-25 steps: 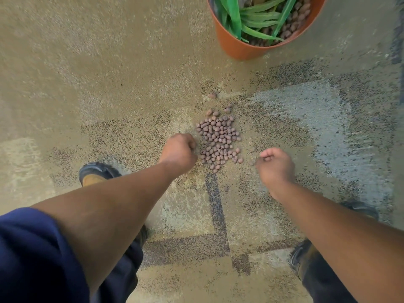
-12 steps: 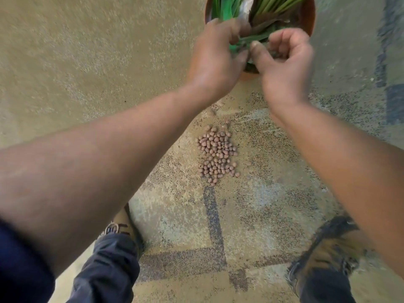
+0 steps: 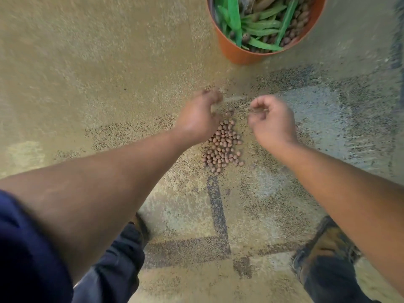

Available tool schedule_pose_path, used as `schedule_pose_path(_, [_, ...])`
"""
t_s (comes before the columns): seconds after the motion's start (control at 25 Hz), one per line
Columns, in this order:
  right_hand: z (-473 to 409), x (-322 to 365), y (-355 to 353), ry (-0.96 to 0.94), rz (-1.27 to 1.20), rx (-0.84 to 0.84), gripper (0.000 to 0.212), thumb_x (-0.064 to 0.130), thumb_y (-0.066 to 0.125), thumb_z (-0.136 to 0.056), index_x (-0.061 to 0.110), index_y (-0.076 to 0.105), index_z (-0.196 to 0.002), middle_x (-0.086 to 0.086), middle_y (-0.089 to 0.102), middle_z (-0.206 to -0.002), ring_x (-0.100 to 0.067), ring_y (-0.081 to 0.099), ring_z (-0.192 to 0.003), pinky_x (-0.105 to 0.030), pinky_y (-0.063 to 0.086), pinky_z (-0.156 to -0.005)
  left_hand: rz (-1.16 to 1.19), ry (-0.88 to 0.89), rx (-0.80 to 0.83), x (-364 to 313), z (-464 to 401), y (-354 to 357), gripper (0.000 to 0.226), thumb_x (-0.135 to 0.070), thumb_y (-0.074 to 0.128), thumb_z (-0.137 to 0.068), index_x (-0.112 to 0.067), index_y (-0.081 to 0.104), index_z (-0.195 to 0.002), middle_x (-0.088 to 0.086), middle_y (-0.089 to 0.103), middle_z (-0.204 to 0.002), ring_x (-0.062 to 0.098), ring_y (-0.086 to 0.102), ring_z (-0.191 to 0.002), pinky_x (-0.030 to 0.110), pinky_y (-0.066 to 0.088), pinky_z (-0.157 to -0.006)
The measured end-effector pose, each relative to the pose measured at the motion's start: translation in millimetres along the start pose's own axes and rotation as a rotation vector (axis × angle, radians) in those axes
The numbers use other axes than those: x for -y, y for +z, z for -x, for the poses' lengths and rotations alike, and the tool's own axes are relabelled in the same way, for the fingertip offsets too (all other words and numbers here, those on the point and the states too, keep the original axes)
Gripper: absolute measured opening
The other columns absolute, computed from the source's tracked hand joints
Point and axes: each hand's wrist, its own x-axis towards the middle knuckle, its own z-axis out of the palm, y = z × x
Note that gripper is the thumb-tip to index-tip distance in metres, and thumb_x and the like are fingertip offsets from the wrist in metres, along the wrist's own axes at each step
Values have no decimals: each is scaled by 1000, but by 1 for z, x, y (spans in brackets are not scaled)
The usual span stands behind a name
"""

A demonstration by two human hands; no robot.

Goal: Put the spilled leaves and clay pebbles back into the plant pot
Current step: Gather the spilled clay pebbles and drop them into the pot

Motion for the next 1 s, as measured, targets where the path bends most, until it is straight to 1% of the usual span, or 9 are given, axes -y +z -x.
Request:
schedule_pose_path(0.08, [4,-20,8,53,160,135,20,8,72,-91,25,62,-94,3,65,-112,-7,61,-76,-19,50,-65,-75,-105,151,19,8,9,51,-10,73,-88,-24,60,-135,-3,56,-136,21,57,-124,20,51,-96])
schedule_pose_path(0.16, [6,-36,13,125,293,188,16,14,75,-89,21,61,-92,-1,65,-113,-16,64,-88,-26,55,-79,-85,-180,226,33,15,15,62,-10,78,-83,-24,54,-139,-3,52,-131,25,56,-124,28,50,-103])
schedule_pose_path(0.28, [13,-49,27,254,355,232,38,29,83,-80,17,57,-105,-5,55,-124,-21,57,-97,-34,50,-90,-53,-207,253,41,22,24,76,-13,85,-77,-24,47,-142,-6,42,-124,25,55,-121,34,50,-103])
schedule_pose_path(0.36, [23,-53,41,253,329,234,48,30,86,-78,20,55,-113,-8,49,-131,-20,49,-100,-39,49,-98,-57,-183,276,40,26,31,74,-13,86,-76,-22,47,-138,-5,41,-123,26,55,-121,33,51,-100])
schedule_pose_path(0.44, [32,-53,55,192,343,223,42,22,83,-81,19,56,-113,-10,50,-133,-19,48,-98,-39,49,-100,-80,-159,284,39,30,38,63,-9,85,-77,-22,50,-129,-1,43,-128,27,56,-119,33,56,-97])
schedule_pose_path(0.6, [40,-57,71,62,447,244,25,13,74,-89,16,56,-107,-11,51,-133,-17,48,-91,-30,52,-91,-152,-149,251,38,40,48,34,-2,75,-86,-17,60,-113,6,43,-134,29,55,-118,40,59,-95])
schedule_pose_path(0.72, [42,-56,71,42,485,261,15,13,73,-91,15,60,-99,-9,56,-132,-20,50,-91,-29,51,-90,-134,-137,255,43,42,45,16,-5,73,-90,-16,65,-99,4,44,-130,27,55,-118,36,59,-93])
schedule_pose_path(0.84, [43,-56,65,-26,554,317,23,9,74,-89,15,64,-109,-8,56,-135,-23,60,-97,-31,55,-92,-159,-98,294,49,44,41,19,-9,71,-92,-15,70,-111,3,45,-132,26,55,-121,33,59,-94])
schedule_pose_path(1.0, [45,-64,52,-229,735,443,30,3,70,-90,13,65,-118,-6,58,-111,-14,60,-73,-23,58,-61,-324,85,371,56,47,38,38,-12,71,-94,-18,65,-131,1,48,-138,24,58,-120,29,56,-97])
